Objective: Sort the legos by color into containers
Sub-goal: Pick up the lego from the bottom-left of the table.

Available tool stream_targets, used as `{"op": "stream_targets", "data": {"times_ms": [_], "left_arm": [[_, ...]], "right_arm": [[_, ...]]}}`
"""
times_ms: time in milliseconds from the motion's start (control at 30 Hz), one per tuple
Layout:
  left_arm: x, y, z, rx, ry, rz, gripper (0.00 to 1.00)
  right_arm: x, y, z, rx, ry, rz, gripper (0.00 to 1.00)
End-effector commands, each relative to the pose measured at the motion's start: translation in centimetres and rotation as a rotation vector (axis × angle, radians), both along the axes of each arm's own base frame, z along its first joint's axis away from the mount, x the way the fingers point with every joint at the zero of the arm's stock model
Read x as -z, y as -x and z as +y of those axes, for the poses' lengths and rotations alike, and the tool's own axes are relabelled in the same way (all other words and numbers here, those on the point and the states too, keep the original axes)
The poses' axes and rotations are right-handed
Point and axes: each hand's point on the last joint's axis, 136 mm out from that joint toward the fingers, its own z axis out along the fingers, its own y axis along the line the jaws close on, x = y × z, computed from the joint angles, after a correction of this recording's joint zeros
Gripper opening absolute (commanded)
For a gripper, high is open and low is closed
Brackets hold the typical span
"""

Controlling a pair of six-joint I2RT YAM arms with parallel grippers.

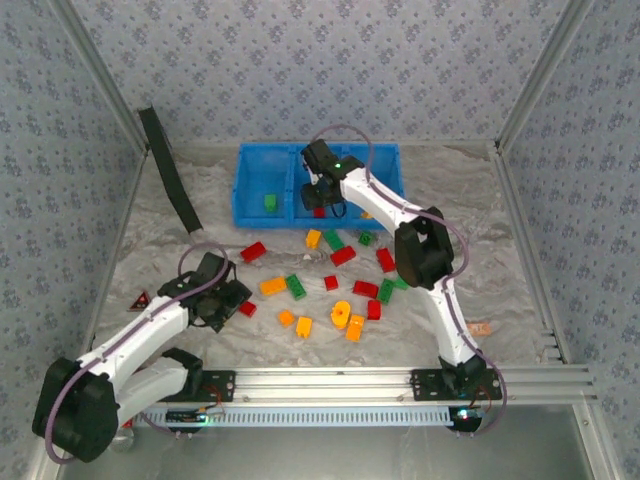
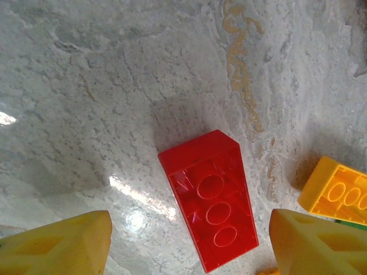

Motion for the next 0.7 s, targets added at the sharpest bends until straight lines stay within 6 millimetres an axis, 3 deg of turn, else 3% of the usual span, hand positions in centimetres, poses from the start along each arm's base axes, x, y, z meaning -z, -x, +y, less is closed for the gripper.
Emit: {"op": "stream_targets", "data": {"times_ms": [0,433,667], "left_arm": [[-0.1,-0.8,0.1,-0.033,-0.006,-0.028,0.73],[1.6,-2.7,-0.9,-0.037,-0.014,-0.010,0.72],[2.7,-2.6,-1.6,0.007,-0.032,0.054,0.56]], "right_arm": [[-2.9,0.9,-0.4,-0.013,-0.020,-0.043,0.51],[-3.6,7.3,-1.3,-0.021,-0.015,-0.035,0.51],[-6.0,11.0,-4.1,-0.006,0.009,-0.062,0.52]]}}
